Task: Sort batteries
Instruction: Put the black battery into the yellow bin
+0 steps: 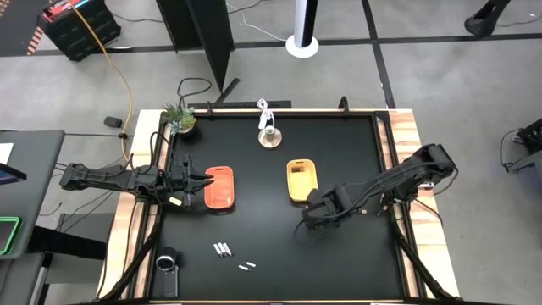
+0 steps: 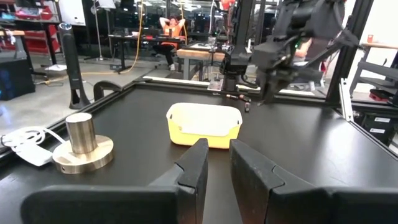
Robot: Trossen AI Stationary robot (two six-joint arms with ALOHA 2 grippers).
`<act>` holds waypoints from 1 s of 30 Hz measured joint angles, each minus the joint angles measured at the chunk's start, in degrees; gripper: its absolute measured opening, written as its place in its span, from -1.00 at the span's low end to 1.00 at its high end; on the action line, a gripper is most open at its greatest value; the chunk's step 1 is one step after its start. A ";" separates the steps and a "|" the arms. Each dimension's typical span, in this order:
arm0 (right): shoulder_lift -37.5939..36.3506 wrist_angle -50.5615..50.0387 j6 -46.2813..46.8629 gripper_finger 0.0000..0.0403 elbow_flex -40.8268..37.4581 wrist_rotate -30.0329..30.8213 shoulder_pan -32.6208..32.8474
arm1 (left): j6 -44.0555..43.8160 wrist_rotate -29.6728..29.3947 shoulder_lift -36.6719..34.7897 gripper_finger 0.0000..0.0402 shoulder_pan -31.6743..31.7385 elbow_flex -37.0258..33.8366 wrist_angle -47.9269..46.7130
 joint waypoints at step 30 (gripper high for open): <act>2.88 12.73 -53.87 -0.88 2.23 0.23 -22.55 | 0.18 -0.02 -0.02 -0.68 0.00 0.00 0.00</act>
